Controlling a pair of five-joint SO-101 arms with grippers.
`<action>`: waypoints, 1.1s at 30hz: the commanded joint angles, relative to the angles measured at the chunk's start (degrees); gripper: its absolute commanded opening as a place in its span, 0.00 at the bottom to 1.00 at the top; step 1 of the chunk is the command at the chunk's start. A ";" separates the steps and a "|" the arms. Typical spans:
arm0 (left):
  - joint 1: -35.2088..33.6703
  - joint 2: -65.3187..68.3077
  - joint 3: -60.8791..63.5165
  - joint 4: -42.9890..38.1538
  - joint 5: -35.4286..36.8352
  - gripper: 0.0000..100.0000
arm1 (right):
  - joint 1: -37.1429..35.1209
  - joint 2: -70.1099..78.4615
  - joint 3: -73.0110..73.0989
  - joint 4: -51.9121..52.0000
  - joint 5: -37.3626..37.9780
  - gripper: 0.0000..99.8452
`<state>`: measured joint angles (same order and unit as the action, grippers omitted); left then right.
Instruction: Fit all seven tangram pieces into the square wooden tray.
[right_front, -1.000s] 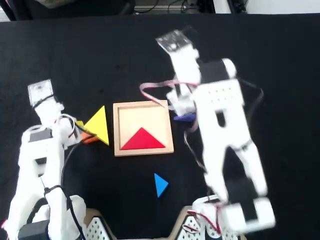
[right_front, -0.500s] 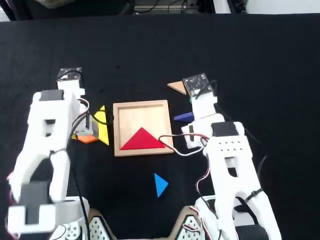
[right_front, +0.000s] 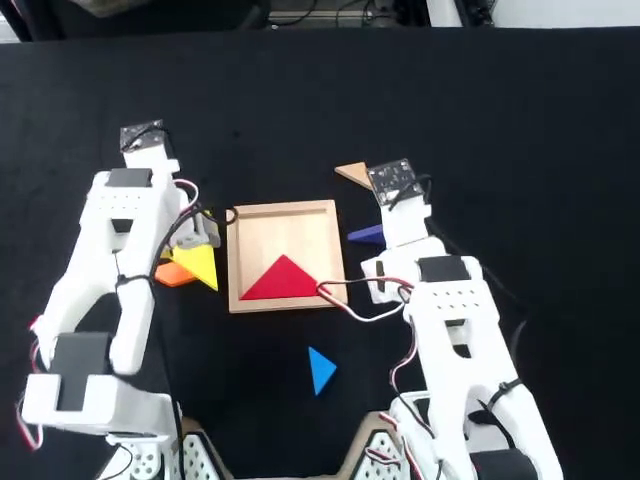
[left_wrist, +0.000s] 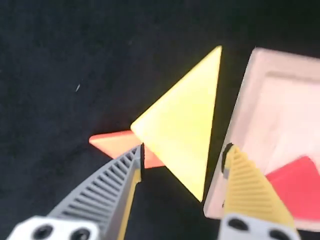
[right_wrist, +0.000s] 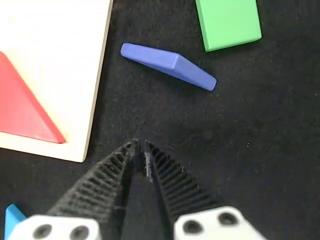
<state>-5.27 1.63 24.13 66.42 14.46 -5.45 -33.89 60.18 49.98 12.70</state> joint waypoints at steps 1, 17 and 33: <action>-1.54 2.73 -4.26 -1.67 2.20 0.27 | 0.62 -2.24 0.04 -0.88 0.18 0.01; -4.97 7.56 -8.13 0.09 -2.55 0.34 | 0.44 -2.24 0.04 -0.88 0.18 0.01; -3.74 17.93 -14.11 -0.35 -2.37 0.37 | -3.78 -2.33 0.84 -0.88 0.18 0.01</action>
<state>-10.55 19.91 12.70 66.24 12.35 -8.00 -33.89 61.23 49.98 12.79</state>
